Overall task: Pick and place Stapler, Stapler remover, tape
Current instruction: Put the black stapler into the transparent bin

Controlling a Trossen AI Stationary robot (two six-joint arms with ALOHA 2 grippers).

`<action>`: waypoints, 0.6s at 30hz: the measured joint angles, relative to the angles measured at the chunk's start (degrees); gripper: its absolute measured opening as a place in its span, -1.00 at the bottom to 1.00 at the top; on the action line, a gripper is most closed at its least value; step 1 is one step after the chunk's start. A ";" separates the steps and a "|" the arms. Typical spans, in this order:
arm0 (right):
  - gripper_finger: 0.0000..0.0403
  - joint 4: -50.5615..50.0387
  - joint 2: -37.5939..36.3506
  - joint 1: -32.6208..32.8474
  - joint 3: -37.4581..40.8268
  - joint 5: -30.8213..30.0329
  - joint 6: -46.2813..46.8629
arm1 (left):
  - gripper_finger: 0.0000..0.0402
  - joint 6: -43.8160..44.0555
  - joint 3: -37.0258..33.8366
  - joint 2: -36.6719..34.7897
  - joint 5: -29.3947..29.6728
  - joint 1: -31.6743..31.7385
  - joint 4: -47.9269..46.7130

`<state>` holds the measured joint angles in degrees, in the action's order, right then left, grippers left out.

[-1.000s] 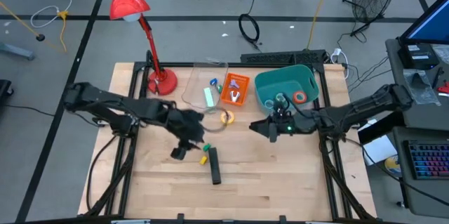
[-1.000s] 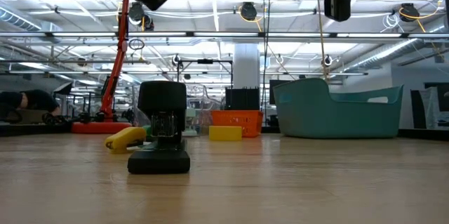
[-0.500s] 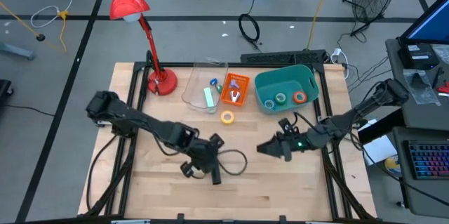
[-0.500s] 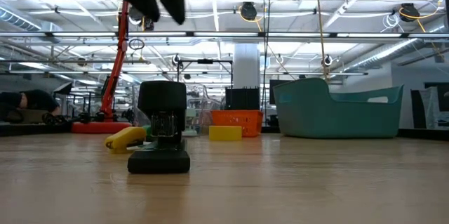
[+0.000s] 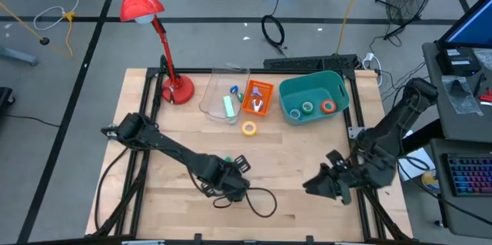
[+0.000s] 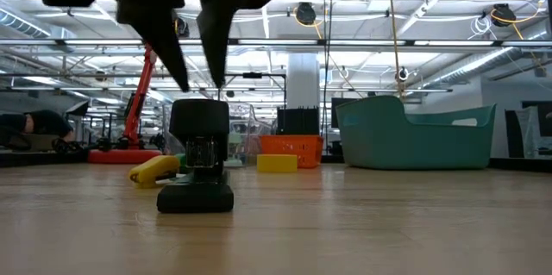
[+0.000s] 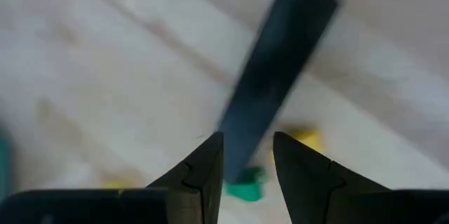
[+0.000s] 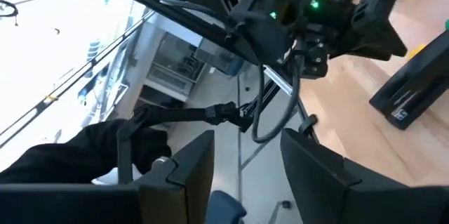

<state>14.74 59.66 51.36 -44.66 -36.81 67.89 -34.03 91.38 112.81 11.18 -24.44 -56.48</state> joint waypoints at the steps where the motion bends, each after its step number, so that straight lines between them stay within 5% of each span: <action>1: -0.22 -0.46 0.00 1.24 0.00 -2.04 -0.21 | -0.34 -0.07 0.02 0.10 1.79 -0.12 0.24; 8: -0.22 -1.28 0.02 6.74 -0.01 -12.69 -1.86 | -0.15 3.06 0.02 0.14 2.45 0.17 -3.41; 18: -0.22 -1.28 0.02 8.39 -0.02 -16.34 -5.15 | -0.26 9.31 0.02 -0.43 8.17 -0.60 0.27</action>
<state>13.45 59.68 59.75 -44.69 -53.14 62.74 -24.72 91.39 112.38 19.35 -25.04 -56.21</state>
